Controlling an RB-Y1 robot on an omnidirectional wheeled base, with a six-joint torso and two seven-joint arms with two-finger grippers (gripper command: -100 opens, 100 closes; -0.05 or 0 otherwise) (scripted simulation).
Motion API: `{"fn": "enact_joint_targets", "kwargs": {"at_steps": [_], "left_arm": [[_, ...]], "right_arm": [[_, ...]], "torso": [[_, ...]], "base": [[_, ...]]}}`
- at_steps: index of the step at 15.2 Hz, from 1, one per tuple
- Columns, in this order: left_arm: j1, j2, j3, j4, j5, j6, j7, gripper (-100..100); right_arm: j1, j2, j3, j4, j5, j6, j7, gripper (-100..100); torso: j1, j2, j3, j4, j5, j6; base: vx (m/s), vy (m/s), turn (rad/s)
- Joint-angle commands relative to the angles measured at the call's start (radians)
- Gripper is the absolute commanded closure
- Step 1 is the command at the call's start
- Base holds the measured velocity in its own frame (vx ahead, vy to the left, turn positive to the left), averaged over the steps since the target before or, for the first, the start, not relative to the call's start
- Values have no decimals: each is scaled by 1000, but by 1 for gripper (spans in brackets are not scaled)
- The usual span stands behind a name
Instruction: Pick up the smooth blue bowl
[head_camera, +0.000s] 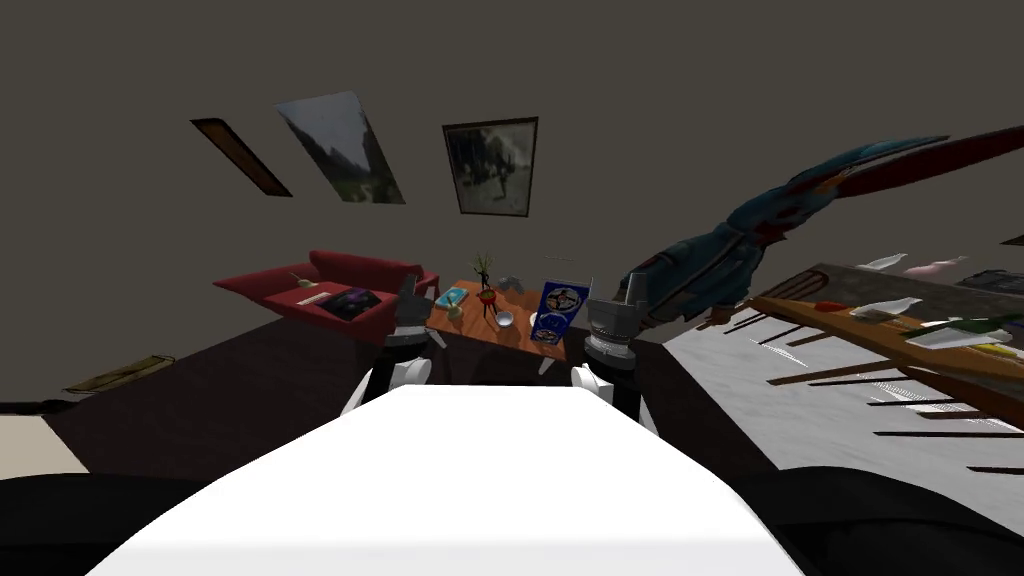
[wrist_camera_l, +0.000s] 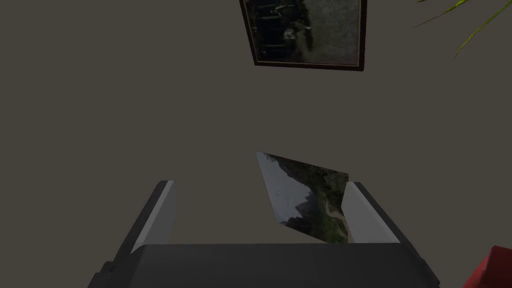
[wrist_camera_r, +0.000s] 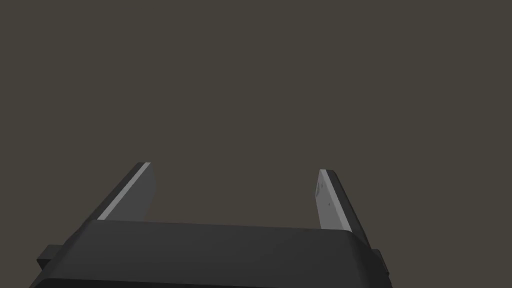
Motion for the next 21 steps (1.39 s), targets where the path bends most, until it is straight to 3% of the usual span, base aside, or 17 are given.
{"fn": "enact_joint_targets", "kwargs": {"at_steps": [1,6,7,8,10,13,14,15,17,18,20,21], "left_arm": [[1,33,26,42,13,32,31,-100],[-16,82,84,135,37,123,94,-100],[-16,82,84,147,37,123,94,-100],[-22,96,105,175,47,157,118,-100],[-22,96,105,186,47,157,118,-100],[-35,121,152,261,67,230,169,-100],[-35,121,152,272,67,231,169,-100],[-42,132,177,302,77,263,196,-100],[-42,132,177,317,77,271,196,-100],[-49,143,203,363,88,305,223,-100],[-49,143,203,364,88,311,223,-100],[-56,152,229,410,100,347,252,-100]], "right_arm": [[0,0,0,0,0,0,0,0],[0,0,0,0,0,0,0,0],[0,0,0,0,0,0,0,0],[0,0,0,0,0,0,0,0],[0,0,0,0,0,0,0,0],[0,0,0,0,0,0,0,0],[0,0,0,0,0,0,0,0],[0,0,0,0,0,0,0,0],[0,0,0,0,0,0,0,0],[0,0,0,0,0,0,0,0],[0,0,0,0,0,0,0,0],[0,0,0,0,0,0,0,0]], "torso": [[0,0,0,0,0,0],[0,0,0,0,0,0],[0,0,0,0,0,0],[0,0,0,0,0,0],[0,0,0,0,0,0],[0,0,0,0,0,0],[0,0,0,0,0,1],[0,0,0,0,0,0],[0,0,0,0,0,0],[0,0,0,0,0,-1],[0,0,0,0,0,0],[0,0,0,0,0,-1]], "base": [[-5,-21,-255],[-7,-24,-293],[-5,-22,-267],[-3,-26,-316],[-1,-16,-176],[-1,-23,-294],[1,-19,-321],[-1,-27,-378],[-2,-18,-180],[2,-26,-291],[2,-16,-199],[3,-20,-258]]}}
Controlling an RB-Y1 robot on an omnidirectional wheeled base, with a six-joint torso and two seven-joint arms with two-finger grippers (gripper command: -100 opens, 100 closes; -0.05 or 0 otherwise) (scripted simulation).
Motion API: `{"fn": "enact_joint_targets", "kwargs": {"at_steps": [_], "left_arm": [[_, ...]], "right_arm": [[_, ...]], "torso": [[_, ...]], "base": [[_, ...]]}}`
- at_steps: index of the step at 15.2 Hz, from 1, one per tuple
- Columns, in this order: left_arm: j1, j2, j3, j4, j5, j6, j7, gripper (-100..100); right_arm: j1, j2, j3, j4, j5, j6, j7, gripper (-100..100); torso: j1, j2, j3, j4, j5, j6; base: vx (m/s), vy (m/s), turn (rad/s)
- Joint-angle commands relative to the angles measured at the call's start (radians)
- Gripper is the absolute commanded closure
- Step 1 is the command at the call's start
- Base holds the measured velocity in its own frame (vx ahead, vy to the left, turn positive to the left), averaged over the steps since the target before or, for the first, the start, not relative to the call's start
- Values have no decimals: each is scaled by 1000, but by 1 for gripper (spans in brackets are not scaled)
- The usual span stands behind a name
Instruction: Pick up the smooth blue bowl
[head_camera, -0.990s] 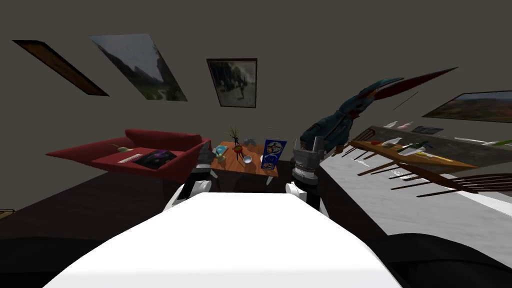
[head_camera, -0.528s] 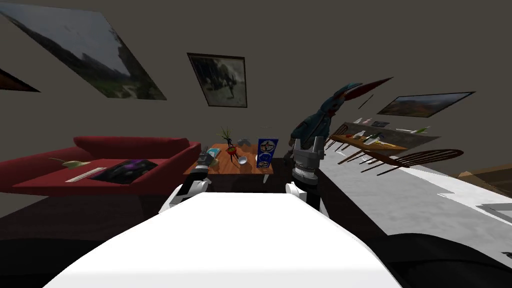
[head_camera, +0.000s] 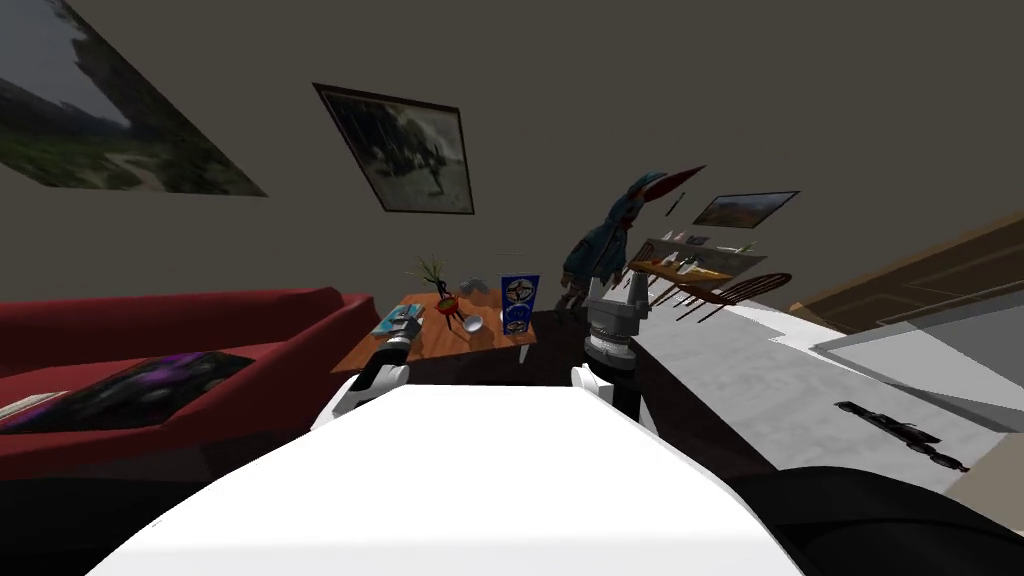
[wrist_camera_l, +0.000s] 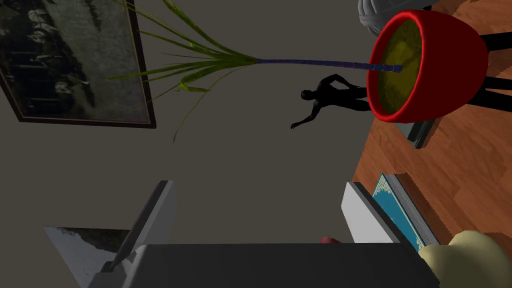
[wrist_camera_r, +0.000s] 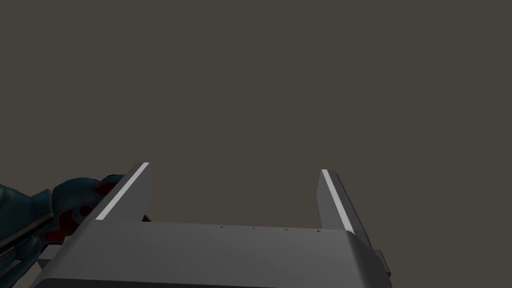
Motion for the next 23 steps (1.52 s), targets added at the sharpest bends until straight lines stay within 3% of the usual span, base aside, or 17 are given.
{"fn": "enact_joint_targets", "kwargs": {"at_steps": [1,4,6,7,8,9,11,12,14,15,16,17,19,20,23], "left_arm": [[-8,15,23,32,12,42,26,-100],[-22,31,77,104,35,108,85,-100],[-22,31,77,131,35,128,85,-100],[-30,38,104,168,47,160,115,-100],[-30,38,104,182,47,171,115,-100],[-37,44,132,205,59,201,145,-100],[-37,44,132,233,59,215,145,-100],[-45,50,160,266,71,250,175,-100],[-45,50,160,284,71,259,175,-100],[-52,55,188,309,83,303,206,-100],[-52,55,188,331,83,303,206,-100],[-60,60,216,357,95,334,236,-100],[-60,60,216,385,95,347,236,-100],[-67,64,244,418,107,379,265,-100],[-75,67,271,473,118,434,295,-100]], "right_arm": [[0,0,0,0,0,0,0,0],[0,0,0,0,0,0,0,0],[0,0,0,0,0,0,0,0],[0,0,0,0,0,0,0,0],[0,0,0,0,0,0,0,0],[0,0,0,0,0,0,0,0],[0,0,0,0,0,0,0,0],[0,0,0,0,0,0,0,0],[0,0,0,0,0,0,0,0],[0,0,0,0,0,0,0,0],[0,0,0,0,0,0,0,0],[0,0,0,0,0,0,0,0],[0,0,0,0,0,0,0,0],[0,0,0,0,0,0,0,0],[0,0,0,0,0,0,0,0]], "torso": [[0,0,0,0,0,0],[0,0,0,0,0,0],[0,0,0,0,0,0],[0,0,0,0,0,-1],[0,0,0,0,0,0],[0,0,0,0,0,0],[0,0,0,0,0,0],[0,0,0,0,0,-1],[0,0,0,0,0,0],[0,0,0,0,0,-1],[0,0,0,0,0,0],[0,0,0,0,0,0],[0,0,0,0,0,0],[0,0,0,0,0,-1],[0,-1,0,0,0,1]], "base": [[2,-22,-306],[2,-27,-410],[5,-15,-191],[7,-23,-296],[8,-20,-336],[10,-26,-392],[8,-16,-238],[7,-20,-296],[8,-13,-210],[6,-19,-281],[8,-18,-337],[13,-19,-426],[13,-9,-229],[14,-17,-274],[16,-14,-382]]}}
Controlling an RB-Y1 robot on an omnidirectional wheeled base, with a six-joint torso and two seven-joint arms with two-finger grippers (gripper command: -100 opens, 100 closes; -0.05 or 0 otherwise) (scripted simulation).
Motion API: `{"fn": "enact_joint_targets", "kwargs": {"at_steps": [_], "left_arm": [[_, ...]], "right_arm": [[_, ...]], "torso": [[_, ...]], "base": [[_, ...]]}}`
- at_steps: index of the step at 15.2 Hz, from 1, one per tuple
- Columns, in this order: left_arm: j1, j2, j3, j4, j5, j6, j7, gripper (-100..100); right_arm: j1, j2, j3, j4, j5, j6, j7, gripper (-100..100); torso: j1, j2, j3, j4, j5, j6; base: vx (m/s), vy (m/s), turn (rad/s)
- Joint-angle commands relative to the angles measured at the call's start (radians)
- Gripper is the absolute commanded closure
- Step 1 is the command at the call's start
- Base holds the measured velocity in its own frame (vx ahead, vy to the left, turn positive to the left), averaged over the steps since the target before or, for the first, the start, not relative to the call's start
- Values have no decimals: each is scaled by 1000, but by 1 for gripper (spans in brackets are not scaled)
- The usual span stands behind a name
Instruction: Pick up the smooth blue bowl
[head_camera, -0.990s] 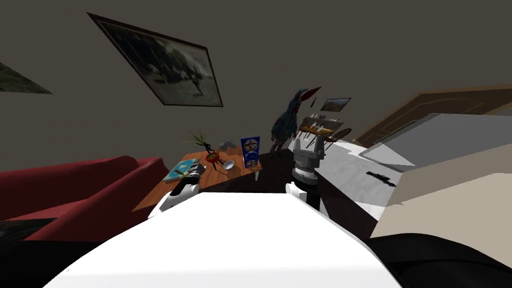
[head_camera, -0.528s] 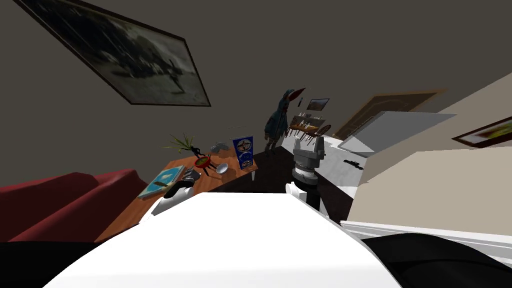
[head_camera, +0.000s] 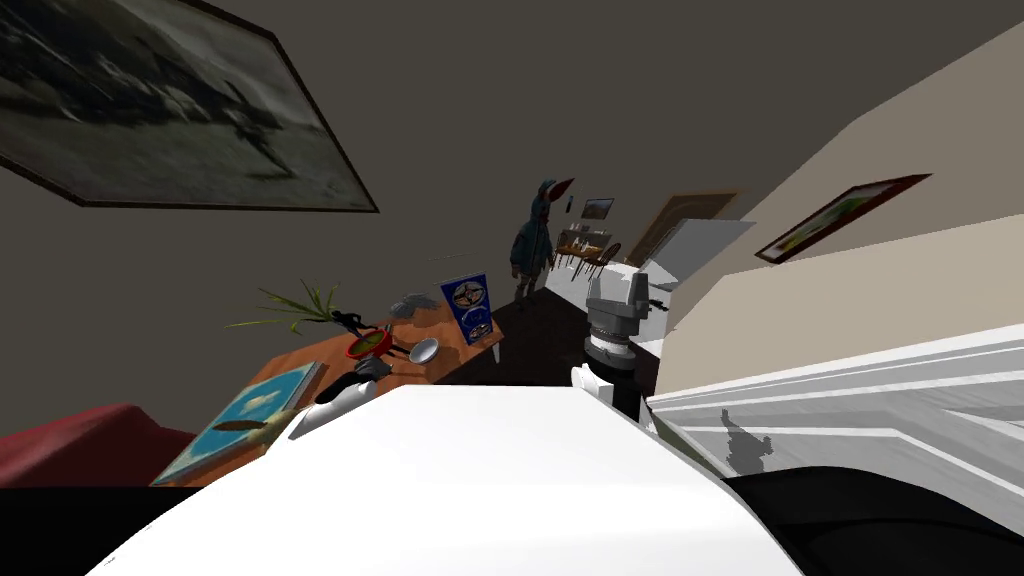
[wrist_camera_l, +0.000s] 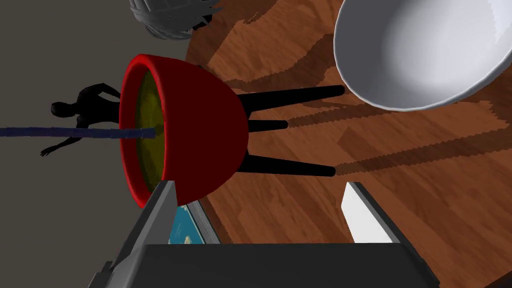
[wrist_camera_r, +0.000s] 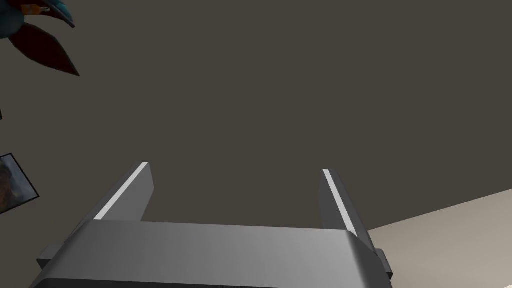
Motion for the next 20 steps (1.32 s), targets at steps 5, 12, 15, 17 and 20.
{"fn": "enact_joint_targets", "kwargs": {"at_steps": [5,12,15,17,20], "left_arm": [[-12,13,60,120,34,100,71,-100],[-33,20,136,265,66,202,152,-100],[-40,22,159,312,76,252,176,-100],[-47,24,181,347,85,286,200,-100],[-53,25,202,388,94,318,222,-100]], "right_arm": [[0,0,0,0,0,0,0,0],[0,0,0,0,0,0,0,0],[0,0,0,0,0,0,0,0],[0,0,0,0,0,0,0,0],[0,0,0,0,0,0,0,0]], "torso": [[0,1,0,0,0,-1],[1,0,0,0,0,0],[1,0,0,0,0,-1],[1,0,0,0,0,0],[2,-1,0,0,0,0]], "base": [[14,-6,-212],[19,-1,-297],[21,6,-184],[25,5,-302],[25,18,-295]]}}
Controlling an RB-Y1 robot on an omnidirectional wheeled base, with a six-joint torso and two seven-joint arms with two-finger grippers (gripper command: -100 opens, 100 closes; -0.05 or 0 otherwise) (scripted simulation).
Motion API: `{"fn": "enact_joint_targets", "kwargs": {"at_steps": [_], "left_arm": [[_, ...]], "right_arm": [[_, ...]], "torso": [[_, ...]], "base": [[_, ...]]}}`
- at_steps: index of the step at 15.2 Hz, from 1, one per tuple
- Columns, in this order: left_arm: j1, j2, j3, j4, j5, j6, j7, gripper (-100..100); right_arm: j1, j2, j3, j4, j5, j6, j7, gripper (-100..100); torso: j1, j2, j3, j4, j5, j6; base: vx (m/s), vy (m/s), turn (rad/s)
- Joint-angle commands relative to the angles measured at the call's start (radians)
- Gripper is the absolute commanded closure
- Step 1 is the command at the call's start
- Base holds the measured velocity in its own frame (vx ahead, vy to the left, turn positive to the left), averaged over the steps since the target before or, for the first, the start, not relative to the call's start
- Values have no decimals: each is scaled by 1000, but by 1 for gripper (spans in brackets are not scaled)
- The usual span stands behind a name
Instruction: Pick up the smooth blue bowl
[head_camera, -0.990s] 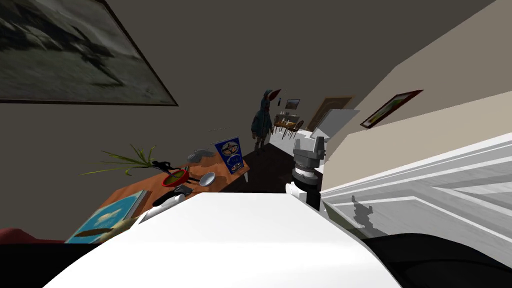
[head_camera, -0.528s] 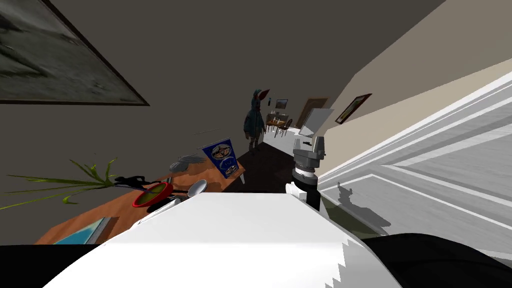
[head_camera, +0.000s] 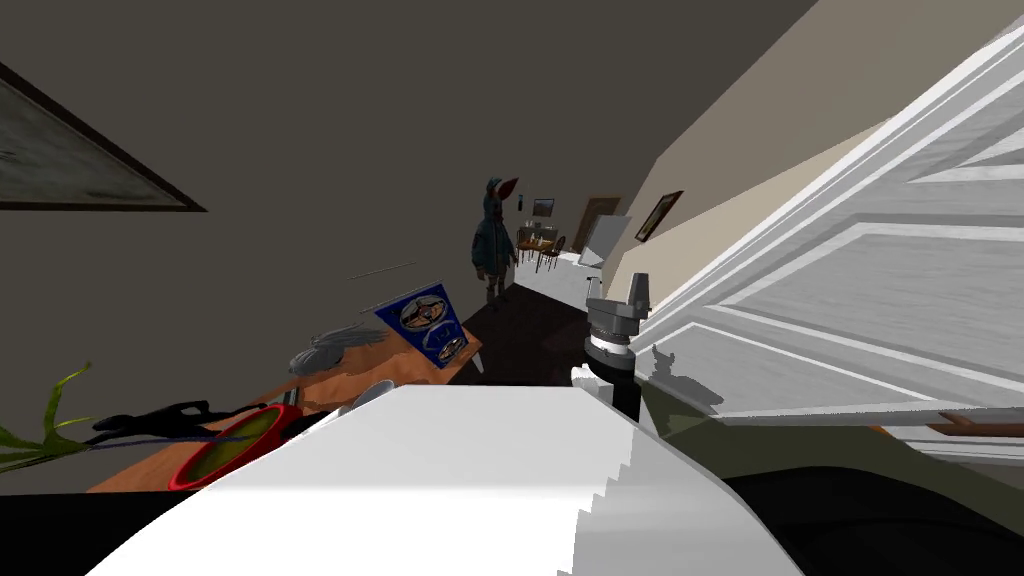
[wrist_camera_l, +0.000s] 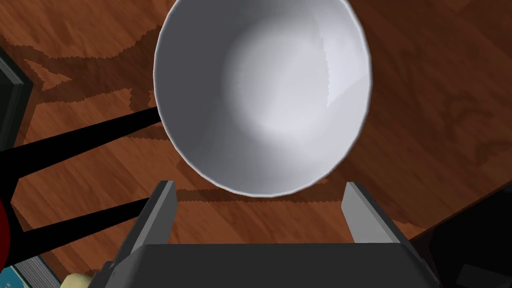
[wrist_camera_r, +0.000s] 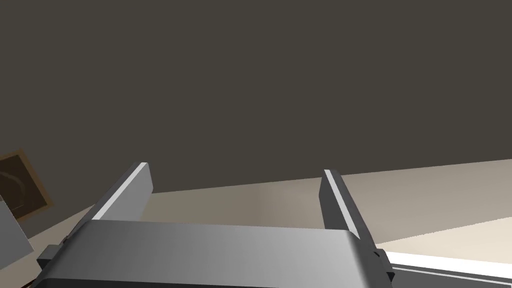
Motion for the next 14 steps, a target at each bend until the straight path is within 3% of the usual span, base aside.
{"fn": "enact_joint_targets", "kwargs": {"at_steps": [1,2,7,9,13,14], "left_arm": [[-2,4,7,30,11,6,4,-100],[-8,6,27,59,20,35,25,-100],[-20,10,62,123,34,87,62,-100],[-30,14,91,170,46,128,91,-100],[-40,18,119,215,57,167,119,-100],[-42,21,109,206,52,150,108,-100]], "right_arm": [[0,0,0,0,0,0,0,0],[0,0,0,0,0,0,0,0],[0,0,0,0,0,0,0,0],[0,0,0,0,0,0,0,0],[0,0,0,0,0,0,0,0],[0,0,0,0,0,0,0,0]], "torso": [[0,0,0,0,0,0],[0,0,0,0,0,-1],[0,0,0,0,0,0],[1,0,0,0,0,0],[2,0,0,0,0,0],[2,0,0,0,0,0]], "base": [[16,15,-108],[20,11,-200],[27,25,-236],[31,39,-271],[25,47,-221],[14,32,-81]]}}
